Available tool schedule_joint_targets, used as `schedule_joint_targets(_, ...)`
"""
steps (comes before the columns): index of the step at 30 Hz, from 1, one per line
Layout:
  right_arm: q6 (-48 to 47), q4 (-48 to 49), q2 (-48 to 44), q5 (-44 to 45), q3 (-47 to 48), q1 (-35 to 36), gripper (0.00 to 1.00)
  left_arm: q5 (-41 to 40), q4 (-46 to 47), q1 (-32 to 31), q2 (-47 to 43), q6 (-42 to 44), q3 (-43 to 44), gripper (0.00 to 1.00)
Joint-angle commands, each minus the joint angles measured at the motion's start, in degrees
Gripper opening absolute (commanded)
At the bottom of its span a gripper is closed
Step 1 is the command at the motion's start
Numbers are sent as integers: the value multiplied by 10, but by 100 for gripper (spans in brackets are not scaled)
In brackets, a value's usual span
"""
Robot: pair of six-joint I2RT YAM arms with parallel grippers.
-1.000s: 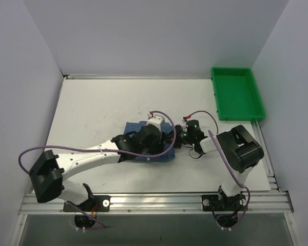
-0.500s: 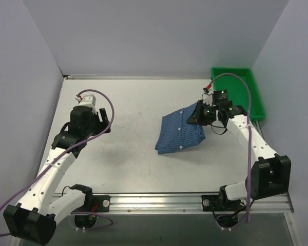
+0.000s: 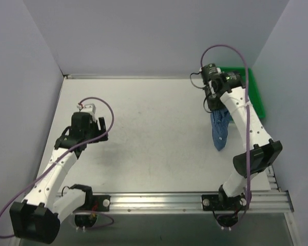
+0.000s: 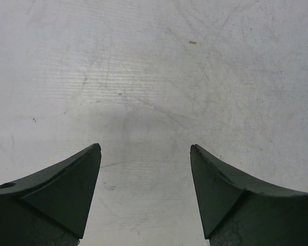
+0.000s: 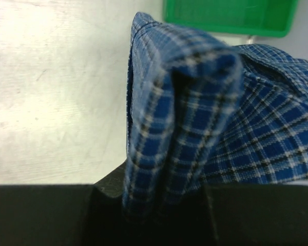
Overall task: Fold and stack the long sleeve shirts
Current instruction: Fold the shirt
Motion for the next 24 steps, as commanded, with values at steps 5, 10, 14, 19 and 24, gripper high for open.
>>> schedule_joint_targets(5, 55, -190, 230, 185, 121, 167, 0, -15, 4, 9, -21, 7, 5, 79)
schedule_joint_targets(10, 113, -185, 392, 179, 183, 261, 0, -15, 4, 13, -22, 3, 5, 79)
schedule_joint_targets(14, 131, -186, 506, 159, 260, 319, 0, -31, 3, 18, -37, -1, 4, 79)
schedule_joint_targets(19, 142, -165, 533, 133, 255, 371, 0, -49, 3, 24, -57, -8, 3, 79)
schedule_joint_targets(24, 156, -120, 518, 113, 213, 395, 1, -62, 3, 32, -75, -12, 2, 79)
